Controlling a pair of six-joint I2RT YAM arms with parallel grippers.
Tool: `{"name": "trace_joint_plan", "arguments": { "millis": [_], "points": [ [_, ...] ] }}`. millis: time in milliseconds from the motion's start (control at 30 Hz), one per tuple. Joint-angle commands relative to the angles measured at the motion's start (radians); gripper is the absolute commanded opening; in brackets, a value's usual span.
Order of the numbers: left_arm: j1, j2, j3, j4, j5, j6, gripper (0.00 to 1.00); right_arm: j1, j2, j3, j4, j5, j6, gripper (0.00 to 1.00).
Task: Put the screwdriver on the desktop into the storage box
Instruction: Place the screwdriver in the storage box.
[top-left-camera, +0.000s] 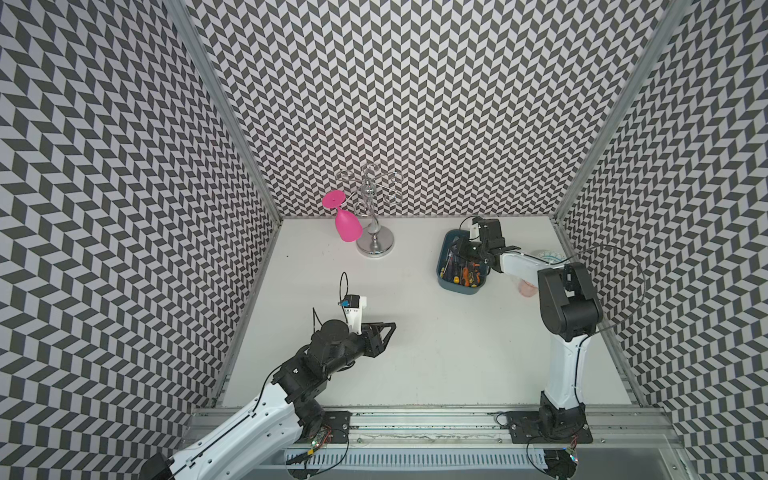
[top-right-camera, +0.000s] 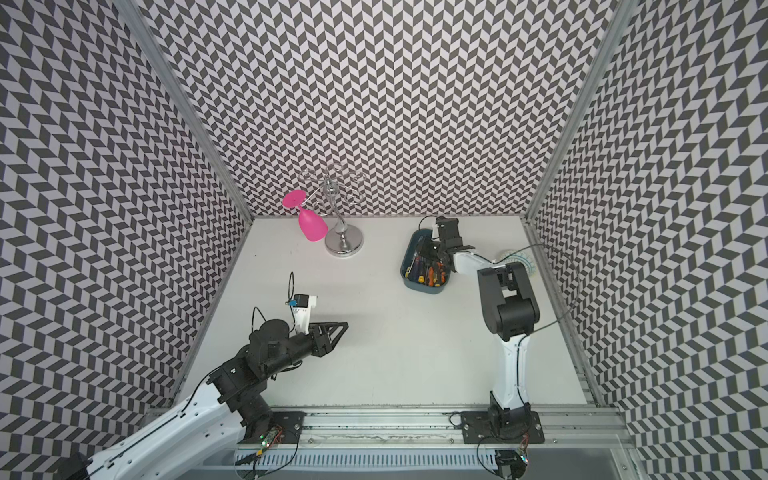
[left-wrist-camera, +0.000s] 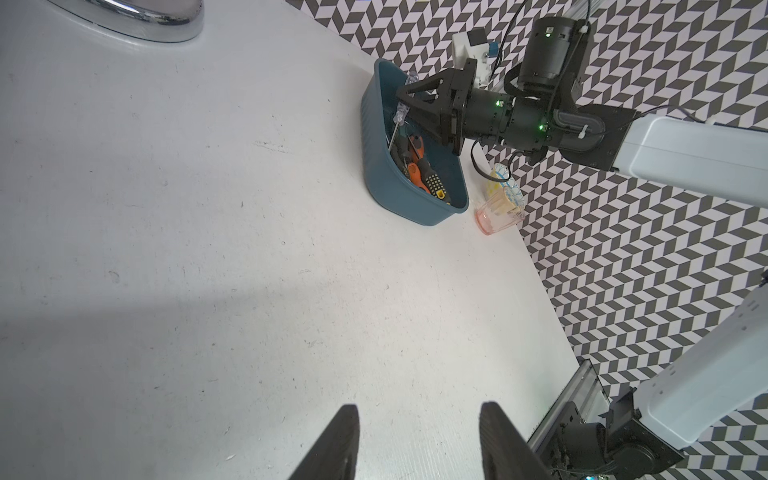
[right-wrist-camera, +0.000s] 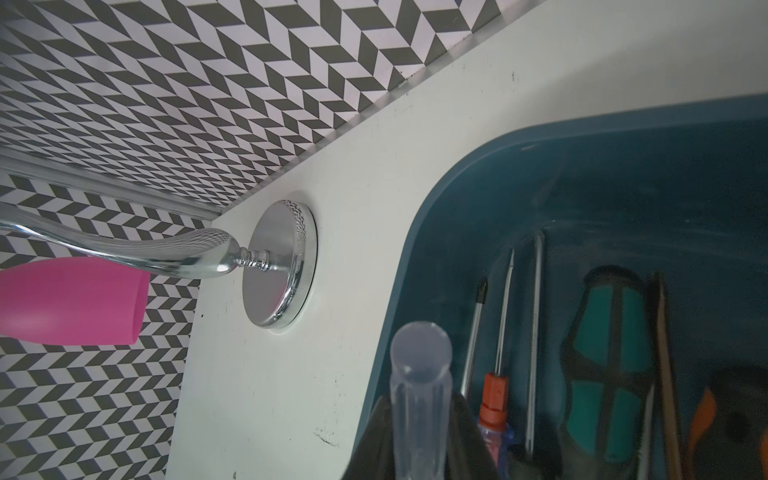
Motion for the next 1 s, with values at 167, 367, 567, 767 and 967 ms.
{"name": "trace_joint_plan", "arguments": {
  "millis": [167,367,567,767,967],
  "points": [
    [-0.001,0.013,-0.004,0.003,-0.005,-0.003,0.50,0.016,0.044,0.033,-0.011,0.011,-0.008,0.33],
    [-0.001,0.016,0.002,0.002,-0.007,-0.004,0.50,0.016,0.008,0.032,-0.019,0.009,-0.009,0.34],
    [0.000,0.034,0.005,0.012,-0.007,-0.004,0.50,0.016,-0.072,-0.005,-0.010,0.012,-0.013,0.34],
    [0.000,0.053,0.013,0.019,-0.032,-0.009,0.51,0.017,-0.173,-0.089,0.007,0.002,-0.014,0.38],
    [0.007,0.150,0.084,0.005,-0.100,0.005,0.71,0.033,-0.336,-0.233,0.032,-0.009,-0.031,0.45]
  ]
}}
